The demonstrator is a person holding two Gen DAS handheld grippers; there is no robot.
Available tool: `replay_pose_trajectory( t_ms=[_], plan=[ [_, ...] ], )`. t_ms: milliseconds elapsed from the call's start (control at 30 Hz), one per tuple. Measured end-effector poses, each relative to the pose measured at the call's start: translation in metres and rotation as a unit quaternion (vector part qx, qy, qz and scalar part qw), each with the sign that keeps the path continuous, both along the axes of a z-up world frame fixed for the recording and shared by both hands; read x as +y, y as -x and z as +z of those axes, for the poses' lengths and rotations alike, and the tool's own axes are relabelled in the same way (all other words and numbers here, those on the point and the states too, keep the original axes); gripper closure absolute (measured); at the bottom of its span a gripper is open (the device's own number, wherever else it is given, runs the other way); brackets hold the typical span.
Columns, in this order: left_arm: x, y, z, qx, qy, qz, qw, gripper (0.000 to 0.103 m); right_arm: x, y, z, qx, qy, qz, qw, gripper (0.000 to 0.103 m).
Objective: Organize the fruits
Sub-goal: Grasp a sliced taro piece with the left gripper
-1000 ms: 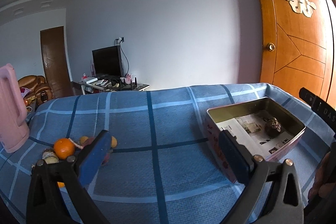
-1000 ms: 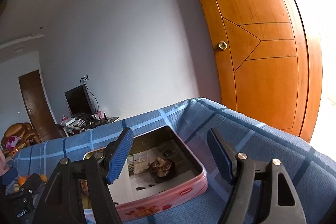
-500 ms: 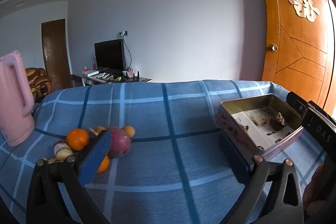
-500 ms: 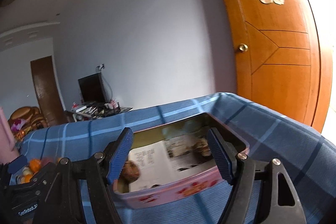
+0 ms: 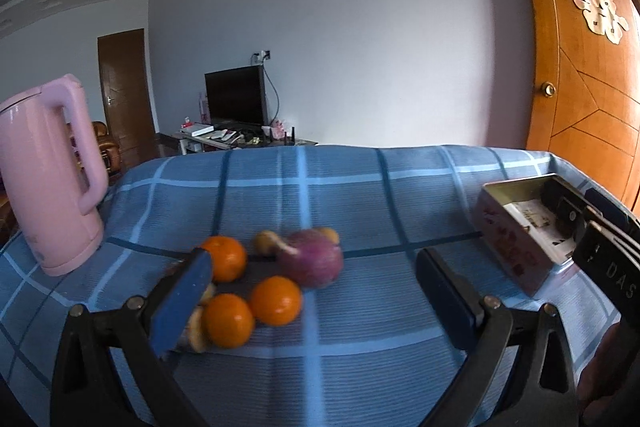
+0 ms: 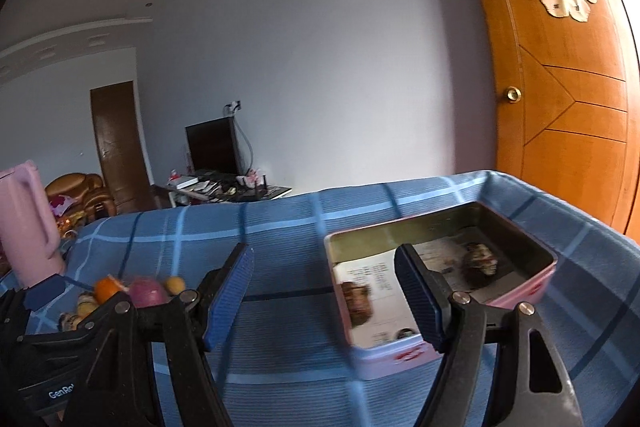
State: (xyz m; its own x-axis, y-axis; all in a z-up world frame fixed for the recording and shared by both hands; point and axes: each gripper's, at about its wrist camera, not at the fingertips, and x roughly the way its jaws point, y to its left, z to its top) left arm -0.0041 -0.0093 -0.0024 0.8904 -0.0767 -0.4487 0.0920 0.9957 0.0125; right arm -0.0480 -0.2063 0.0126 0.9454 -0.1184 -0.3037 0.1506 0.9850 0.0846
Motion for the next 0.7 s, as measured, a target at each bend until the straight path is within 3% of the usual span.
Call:
replay_pose_trajectory(
  t_ms=[367, 700],
  plan=[
    [0.047, -0.009, -0.003, 0.021, 0.008, 0.028, 0.9993, 0.000, 0.054, -0.019, -0.004, 0.020, -0.008, 0.042, 0.999, 0.029],
    [0.093, -0.022, -0.004, 0.052, -0.017, 0.039, 0.9978, 0.000, 0.095, -0.034, -0.007, 0.042, 0.004, 0.083, 0.996, 0.029]
  ],
)
